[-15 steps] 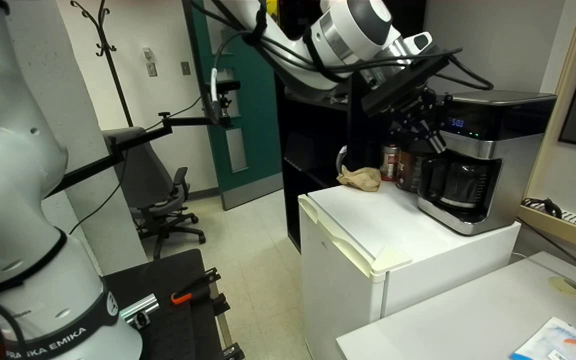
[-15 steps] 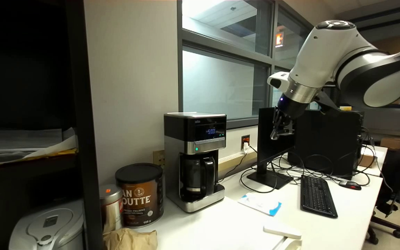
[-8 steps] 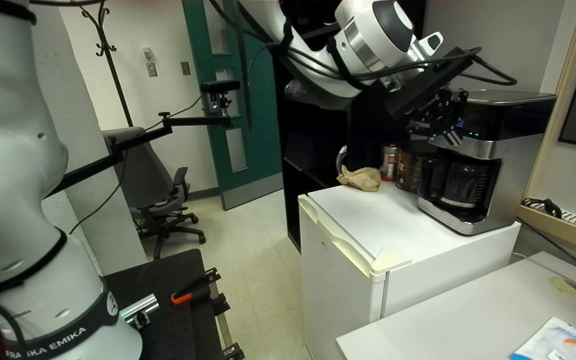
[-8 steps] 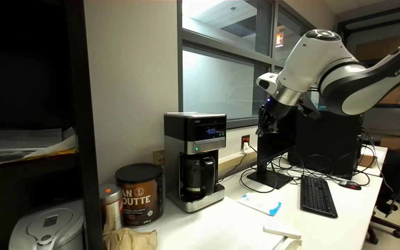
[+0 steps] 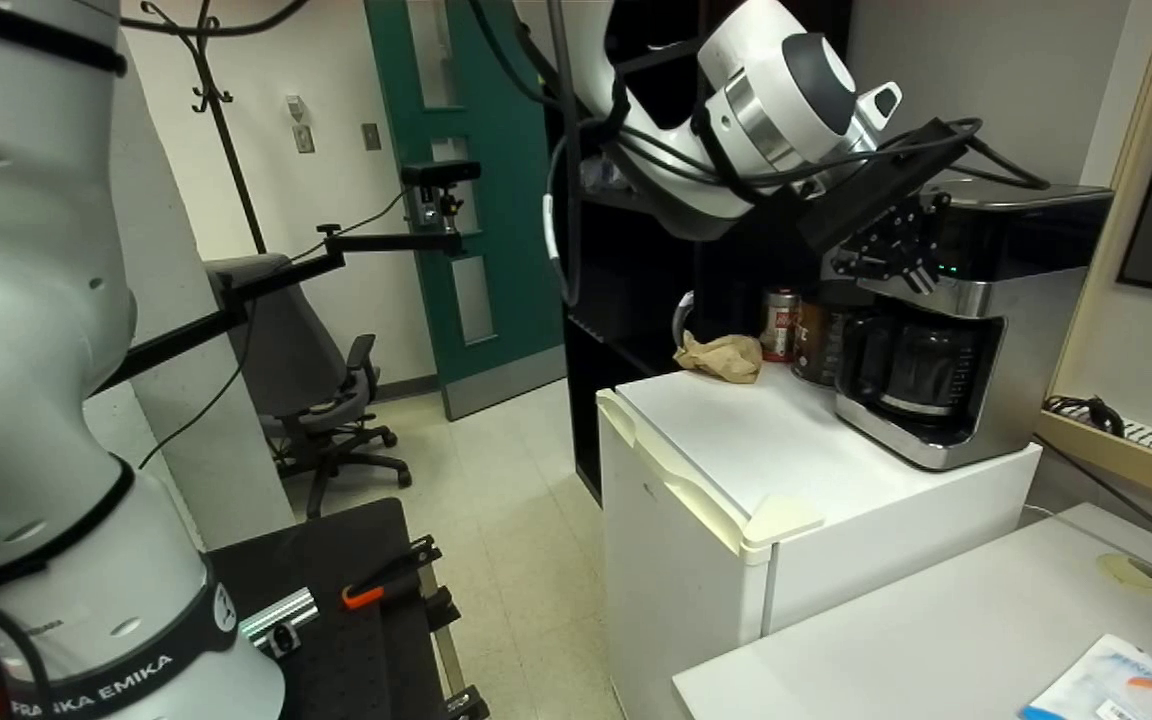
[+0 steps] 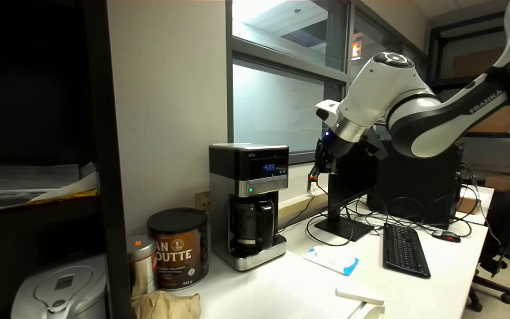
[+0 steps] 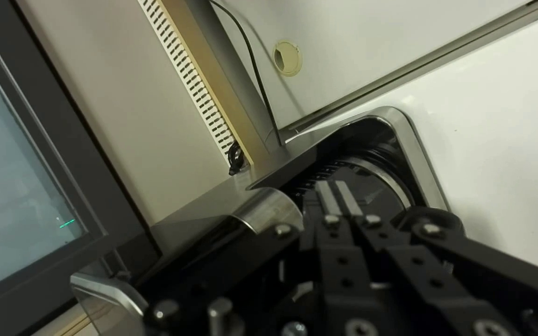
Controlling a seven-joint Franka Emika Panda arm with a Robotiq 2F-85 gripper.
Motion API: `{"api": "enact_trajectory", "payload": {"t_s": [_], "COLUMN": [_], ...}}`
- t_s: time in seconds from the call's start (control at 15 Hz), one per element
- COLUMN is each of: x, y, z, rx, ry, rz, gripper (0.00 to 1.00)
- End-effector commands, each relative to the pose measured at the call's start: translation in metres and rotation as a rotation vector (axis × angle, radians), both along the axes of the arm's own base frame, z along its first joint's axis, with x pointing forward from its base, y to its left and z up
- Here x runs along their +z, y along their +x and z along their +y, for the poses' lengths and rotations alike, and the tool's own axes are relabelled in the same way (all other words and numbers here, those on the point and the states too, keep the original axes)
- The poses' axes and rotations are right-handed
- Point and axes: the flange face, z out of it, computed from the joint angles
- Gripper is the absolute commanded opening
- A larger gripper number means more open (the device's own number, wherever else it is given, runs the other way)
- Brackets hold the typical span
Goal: Press a button on the machine
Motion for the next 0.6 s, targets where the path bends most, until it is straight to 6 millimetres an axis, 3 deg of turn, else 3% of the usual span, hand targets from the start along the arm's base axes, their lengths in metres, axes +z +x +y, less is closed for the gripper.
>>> {"api": "enact_trajectory", "payload": {"t_s": [0.0,0.53], "x": [-0.004,-0.015], "y": [0.021,0.046], "z": [0.005,0.016], "rx": [0.044,0.065], "ry": [0.003,0.022], "rz": [-0.037,-0.065], "gripper": [0.00,0.00]}}
